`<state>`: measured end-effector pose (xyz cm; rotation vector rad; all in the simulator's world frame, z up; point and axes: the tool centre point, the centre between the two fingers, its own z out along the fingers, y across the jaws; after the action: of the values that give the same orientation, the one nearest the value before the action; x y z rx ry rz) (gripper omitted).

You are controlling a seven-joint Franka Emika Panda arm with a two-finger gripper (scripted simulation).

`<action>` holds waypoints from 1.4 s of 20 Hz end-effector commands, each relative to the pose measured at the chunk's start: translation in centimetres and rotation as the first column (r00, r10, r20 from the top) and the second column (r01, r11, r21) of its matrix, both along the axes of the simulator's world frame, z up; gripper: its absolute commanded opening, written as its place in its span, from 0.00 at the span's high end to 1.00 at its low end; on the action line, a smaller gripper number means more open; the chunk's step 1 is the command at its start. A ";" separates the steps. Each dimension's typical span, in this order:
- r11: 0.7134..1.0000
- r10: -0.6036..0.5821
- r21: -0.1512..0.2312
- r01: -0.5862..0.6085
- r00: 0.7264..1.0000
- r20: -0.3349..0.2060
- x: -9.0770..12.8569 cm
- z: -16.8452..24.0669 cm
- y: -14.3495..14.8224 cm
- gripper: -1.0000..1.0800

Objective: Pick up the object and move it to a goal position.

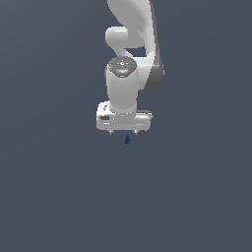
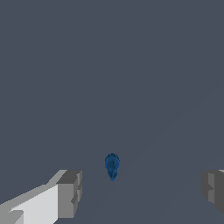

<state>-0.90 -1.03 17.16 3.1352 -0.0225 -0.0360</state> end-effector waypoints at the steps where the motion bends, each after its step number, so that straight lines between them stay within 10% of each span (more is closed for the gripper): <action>1: 1.000 -0.019 -0.002 0.019 1.000 -0.004 -0.2 -0.1 -0.9 0.04; 18: 0.987 0.158 0.000 -0.158 0.987 0.001 -1.4 -2.1 -0.3 0.04; 28: 0.903 0.429 0.003 -0.429 0.903 0.010 -3.6 -5.2 0.7 0.04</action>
<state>-4.10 -0.46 12.44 3.0782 0.5959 -0.0226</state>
